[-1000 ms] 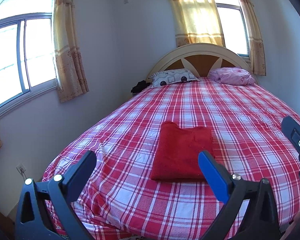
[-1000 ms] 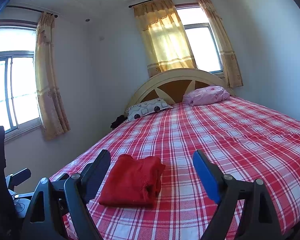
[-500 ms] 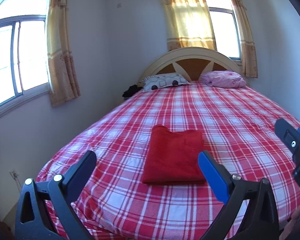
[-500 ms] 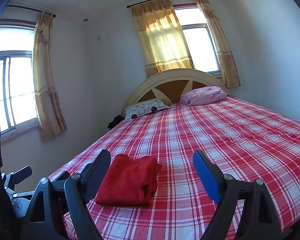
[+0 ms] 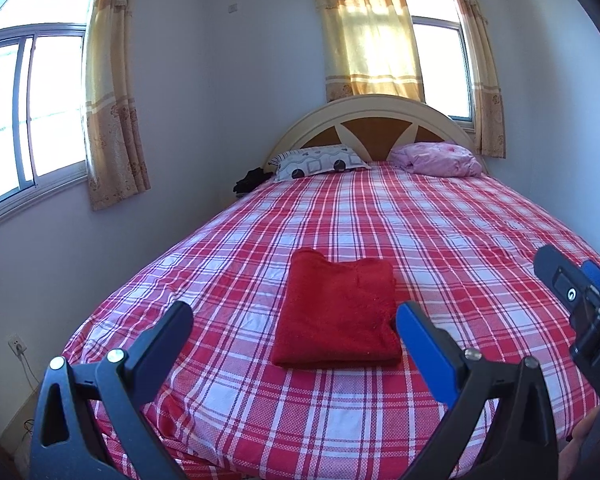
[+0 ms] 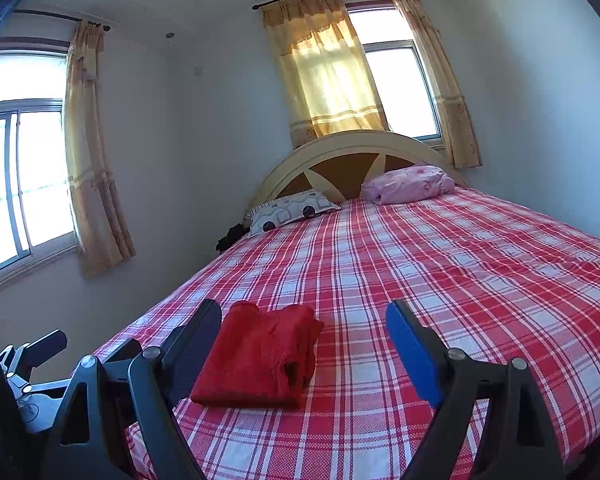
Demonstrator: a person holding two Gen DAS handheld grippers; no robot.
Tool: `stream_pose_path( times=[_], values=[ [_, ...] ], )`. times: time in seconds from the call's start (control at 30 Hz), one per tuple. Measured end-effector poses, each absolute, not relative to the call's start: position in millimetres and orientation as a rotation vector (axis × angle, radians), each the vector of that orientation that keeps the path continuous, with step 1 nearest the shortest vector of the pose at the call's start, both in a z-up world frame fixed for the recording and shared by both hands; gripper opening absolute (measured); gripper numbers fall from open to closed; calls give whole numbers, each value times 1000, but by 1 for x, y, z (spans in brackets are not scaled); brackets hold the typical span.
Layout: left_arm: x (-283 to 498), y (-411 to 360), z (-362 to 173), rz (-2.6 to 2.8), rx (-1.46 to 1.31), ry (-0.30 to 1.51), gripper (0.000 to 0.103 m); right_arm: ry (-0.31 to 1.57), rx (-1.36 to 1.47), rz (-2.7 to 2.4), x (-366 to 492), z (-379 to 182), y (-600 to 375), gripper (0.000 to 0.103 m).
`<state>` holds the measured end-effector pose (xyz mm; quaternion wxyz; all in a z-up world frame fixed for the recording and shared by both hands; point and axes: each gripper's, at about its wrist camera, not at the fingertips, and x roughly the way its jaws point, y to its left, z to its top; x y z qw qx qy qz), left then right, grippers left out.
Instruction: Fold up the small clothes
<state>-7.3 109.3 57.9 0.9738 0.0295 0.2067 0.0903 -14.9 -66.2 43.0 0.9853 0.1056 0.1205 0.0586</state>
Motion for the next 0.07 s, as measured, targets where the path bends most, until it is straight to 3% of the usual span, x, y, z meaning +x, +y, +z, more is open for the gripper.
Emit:
stream_pose_path(
  times=[0.07],
  values=[
    [-6, 109, 58, 190, 62, 419, 103, 244, 214, 117, -14, 42, -67, 85]
  ],
)
